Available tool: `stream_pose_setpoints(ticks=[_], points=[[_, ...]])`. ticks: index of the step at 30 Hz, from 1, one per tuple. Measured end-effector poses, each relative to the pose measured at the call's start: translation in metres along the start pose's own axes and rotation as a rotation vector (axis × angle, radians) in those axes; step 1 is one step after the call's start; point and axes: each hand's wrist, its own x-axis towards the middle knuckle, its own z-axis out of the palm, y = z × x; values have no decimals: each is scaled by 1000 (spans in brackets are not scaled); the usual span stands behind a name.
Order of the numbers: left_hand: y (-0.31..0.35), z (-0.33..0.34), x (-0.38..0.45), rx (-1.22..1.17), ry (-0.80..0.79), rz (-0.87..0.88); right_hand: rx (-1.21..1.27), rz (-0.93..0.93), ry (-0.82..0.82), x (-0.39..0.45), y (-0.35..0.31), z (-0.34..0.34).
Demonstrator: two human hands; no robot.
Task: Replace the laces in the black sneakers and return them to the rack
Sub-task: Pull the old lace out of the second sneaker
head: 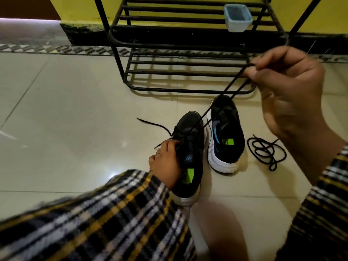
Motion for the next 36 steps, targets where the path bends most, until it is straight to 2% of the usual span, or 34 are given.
stream_pose_setpoints(ticks=[3, 6, 7, 9, 11, 16, 19, 22, 27, 32, 34, 36], points=[[0, 0, 0, -17, -10, 11, -242, 151, 73, 3, 14, -6], [-1, 0, -1, -36, -13, 28, -643, 511, -88, -6, 45, -9], [-2, -1, -1, -42, -12, 32, -836, 554, -156, -12, 53, -9], [-2, -1, 0, -49, -11, 35, -1240, 452, -337, -26, 64, -4], [-1, -1, 0, -49, -15, 36, -1418, 270, -454, -39, 69, 6], [0, -2, -2, -62, -33, 43, -1387, 97, -878, -59, 79, 30], [0, -3, -1, -49, -47, 52, -1497, -39, -1013, -59, 85, 38], [-1, -2, -1, -57, -45, 56, -1535, 10, -1020, -57, 88, 44], [-2, -2, 0, -67, -38, 67, -1585, -71, -1044, -64, 96, 42], [-5, 0, -1, -109, -9, 70, -1552, -28, -1070, -72, 103, 39], [-8, 2, 0, -121, -5, 64, -1472, 21, -1068, -73, 104, 38], [-8, 2, 0, -138, -7, 50, -1283, 129, -1000, -66, 101, 38]])
